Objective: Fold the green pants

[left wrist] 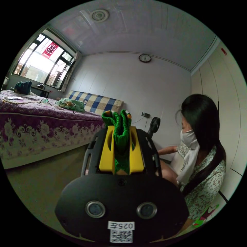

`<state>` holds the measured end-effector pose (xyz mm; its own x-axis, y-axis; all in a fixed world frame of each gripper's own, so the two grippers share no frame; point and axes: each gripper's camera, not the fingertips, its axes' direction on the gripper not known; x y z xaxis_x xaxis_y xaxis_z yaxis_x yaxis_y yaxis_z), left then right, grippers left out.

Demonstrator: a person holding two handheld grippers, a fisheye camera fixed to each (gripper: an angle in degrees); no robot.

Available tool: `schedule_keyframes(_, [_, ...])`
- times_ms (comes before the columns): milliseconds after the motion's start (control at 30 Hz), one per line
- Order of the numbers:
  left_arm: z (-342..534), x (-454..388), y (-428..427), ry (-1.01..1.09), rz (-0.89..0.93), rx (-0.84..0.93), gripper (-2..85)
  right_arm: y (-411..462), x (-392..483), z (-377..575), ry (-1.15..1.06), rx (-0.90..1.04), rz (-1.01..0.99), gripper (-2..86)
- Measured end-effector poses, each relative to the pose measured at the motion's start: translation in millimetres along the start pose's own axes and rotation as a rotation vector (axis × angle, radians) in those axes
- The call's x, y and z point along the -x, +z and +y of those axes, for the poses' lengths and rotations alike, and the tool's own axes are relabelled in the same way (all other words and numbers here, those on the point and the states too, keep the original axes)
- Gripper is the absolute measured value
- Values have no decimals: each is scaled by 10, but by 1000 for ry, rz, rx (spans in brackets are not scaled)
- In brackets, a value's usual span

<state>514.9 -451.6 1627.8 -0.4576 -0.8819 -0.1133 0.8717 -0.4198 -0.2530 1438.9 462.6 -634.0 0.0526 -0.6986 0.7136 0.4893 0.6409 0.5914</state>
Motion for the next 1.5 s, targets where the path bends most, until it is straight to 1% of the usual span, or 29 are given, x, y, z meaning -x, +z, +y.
schedule_keyframes(433, [-366,-642,233,-55,-51,6,41,312,-583,-351,-81,7,-30,-8])
schedule_keyframes(600, [-427,-966,270,-78,-98,13,41,443,-822,-549,-153,26,-24,-9])
schedule_keyframes(700, [-421,-1110,256,-101,-98,-26,41,500,-1004,-607,-175,11,-23,-9])
schedule_keyframes(833, [-393,-1338,120,-131,-112,-100,40,561,-1314,-675,-151,-13,-48,-8])
schedule_keyframes(1033, [-312,-1872,-202,-163,-128,-195,39,512,-1838,-847,-184,-53,-117,3])
schedule_keyframes(1100, [-471,-2230,-264,-137,-120,-225,38,700,-2008,-889,-211,-16,-253,38])
schedule_keyframes(1133, [-543,-2335,-264,-130,-119,-227,38,803,-2038,-902,-206,9,-285,51])
schedule_keyframes(1167, [-718,-2560,-243,-103,-126,-218,38,1030,-2043,-928,-242,59,-317,67])
schedule_keyframes(1200, [-937,-2807,-190,-64,-142,-182,38,1235,-2017,-946,-287,67,-298,72])
schedule_keyframes(1267, [-1283,-3159,-61,-25,-201,-93,38,1477,-1973,-992,-308,23,-296,77])
schedule_keyframes(1367, [-1755,-3662,159,80,-286,78,39,1784,-1838,-1098,-341,-18,-535,88])
schedule_keyframes(1400, [-1882,-3804,202,100,-302,133,39,1821,-1764,-1084,-360,-94,-614,102])
schedule_keyframes(1433, [-1934,-3869,210,106,-306,157,39,1818,-1725,-1057,-388,-153,-649,110])
schedule_keyframes(1467, [-2010,-3990,196,111,-312,196,39,1810,-1661,-992,-422,-274,-687,140])
schedule_keyframes(1500, [-2059,-4104,144,109,-324,222,39,1823,-1595,-960,-443,-340,-705,181])
